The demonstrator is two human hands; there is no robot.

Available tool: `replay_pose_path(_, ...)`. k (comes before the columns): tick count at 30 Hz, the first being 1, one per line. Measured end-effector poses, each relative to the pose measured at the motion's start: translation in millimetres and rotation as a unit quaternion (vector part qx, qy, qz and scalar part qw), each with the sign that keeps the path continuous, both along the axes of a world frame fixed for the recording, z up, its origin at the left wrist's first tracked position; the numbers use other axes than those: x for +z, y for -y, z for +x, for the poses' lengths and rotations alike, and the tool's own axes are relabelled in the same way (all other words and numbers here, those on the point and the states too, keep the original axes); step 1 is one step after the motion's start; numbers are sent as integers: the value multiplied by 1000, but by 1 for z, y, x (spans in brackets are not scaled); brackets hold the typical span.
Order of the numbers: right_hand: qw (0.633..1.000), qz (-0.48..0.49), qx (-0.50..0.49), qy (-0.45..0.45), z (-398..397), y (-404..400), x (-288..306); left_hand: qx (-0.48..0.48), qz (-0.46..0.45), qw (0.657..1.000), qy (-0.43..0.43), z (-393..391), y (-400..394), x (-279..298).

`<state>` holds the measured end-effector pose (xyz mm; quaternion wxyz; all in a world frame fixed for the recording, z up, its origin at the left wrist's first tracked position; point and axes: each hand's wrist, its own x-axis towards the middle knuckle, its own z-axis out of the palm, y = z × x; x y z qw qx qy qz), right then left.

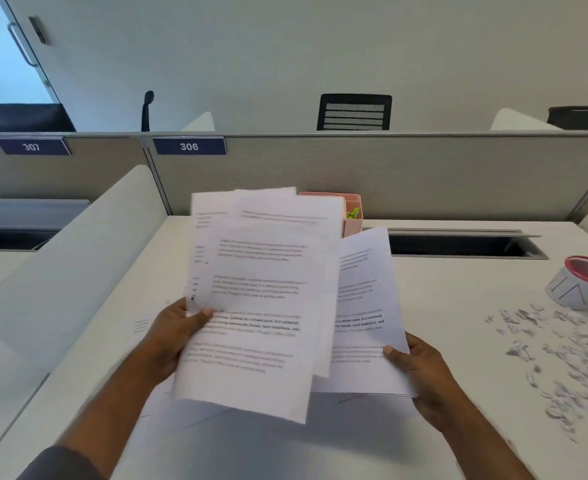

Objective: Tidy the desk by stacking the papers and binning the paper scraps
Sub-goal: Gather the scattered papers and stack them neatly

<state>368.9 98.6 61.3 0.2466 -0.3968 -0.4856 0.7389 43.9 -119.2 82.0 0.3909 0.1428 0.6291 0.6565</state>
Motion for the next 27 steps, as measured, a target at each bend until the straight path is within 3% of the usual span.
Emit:
replay_pose_path(6,996,-65,26,-61,-2,11,5,-41,-58,997,9,63,-38,-34)
replay_pose_path(16,988,-103,63,-98,14,10,5,-152,8,966,210,75,-50,-35)
replay_pose_path(24,990,-86,89,-74,15,-12,19,-146,-1,985,93,84,-68,-19)
replay_pose_path(27,993,-34,96,-63,9,-24,29,-153,-5,988,34,88,-73,-12)
